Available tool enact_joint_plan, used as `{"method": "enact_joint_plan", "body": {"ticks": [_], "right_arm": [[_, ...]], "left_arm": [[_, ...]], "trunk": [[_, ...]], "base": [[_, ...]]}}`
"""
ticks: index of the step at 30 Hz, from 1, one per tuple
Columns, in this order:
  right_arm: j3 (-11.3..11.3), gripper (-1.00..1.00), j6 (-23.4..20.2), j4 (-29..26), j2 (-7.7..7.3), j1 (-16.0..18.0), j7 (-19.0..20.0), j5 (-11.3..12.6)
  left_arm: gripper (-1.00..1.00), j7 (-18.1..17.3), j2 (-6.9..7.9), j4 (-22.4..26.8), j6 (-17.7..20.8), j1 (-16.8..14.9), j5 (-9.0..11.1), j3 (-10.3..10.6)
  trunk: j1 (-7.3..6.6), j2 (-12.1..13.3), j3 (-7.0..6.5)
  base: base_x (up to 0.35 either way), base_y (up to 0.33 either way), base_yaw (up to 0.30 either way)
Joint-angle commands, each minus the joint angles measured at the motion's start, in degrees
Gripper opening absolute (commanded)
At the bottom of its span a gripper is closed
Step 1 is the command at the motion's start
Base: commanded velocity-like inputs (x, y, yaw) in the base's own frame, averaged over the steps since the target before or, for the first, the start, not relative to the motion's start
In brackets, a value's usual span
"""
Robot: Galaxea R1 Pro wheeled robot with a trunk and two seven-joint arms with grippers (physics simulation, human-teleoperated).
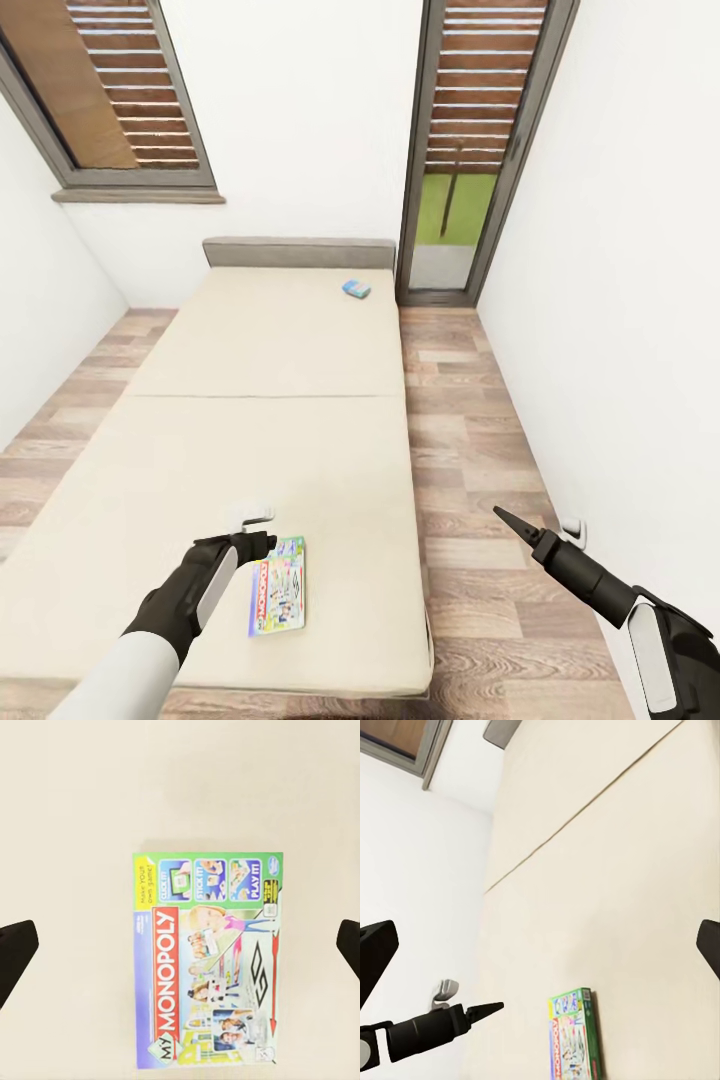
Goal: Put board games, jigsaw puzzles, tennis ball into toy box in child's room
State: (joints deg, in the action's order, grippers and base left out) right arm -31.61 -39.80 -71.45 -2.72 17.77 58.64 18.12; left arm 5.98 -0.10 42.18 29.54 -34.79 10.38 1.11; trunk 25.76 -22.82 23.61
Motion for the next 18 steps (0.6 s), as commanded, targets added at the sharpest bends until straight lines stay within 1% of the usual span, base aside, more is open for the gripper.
{"method": "enact_joint_plan", "body": {"ticks": [1, 9, 18], "right_arm": [[0.0, 1.0, -0.4, 0.0, 0.0, 0.0, 0.1, 0.2], [-0.1, 1.0, -0.3, 0.0, 0.0, -0.2, 0.1, 0.3], [-0.1, 1.0, -0.2, 0.0, 0.0, -0.2, 0.1, 0.3]], "left_arm": [[1.0, 0.5, -0.02, 0.1, 0.3, 0.0, 0.6, 0.1], [1.0, 0.5, -0.01, 0.1, 0.3, 0.0, 0.6, 0.1], [1.0, 0.4, -0.02, 0.1, 0.3, 0.0, 0.6, 0.1]], "trunk": [[0.03, -0.1, 0.18], [0.03, -0.1, 0.91], [0.03, -0.1, 1.07]], "base": [[0.0, 0.0, 0.0], [0.0, 0.0, 0.0], [0.0, 0.0, 0.0]]}}
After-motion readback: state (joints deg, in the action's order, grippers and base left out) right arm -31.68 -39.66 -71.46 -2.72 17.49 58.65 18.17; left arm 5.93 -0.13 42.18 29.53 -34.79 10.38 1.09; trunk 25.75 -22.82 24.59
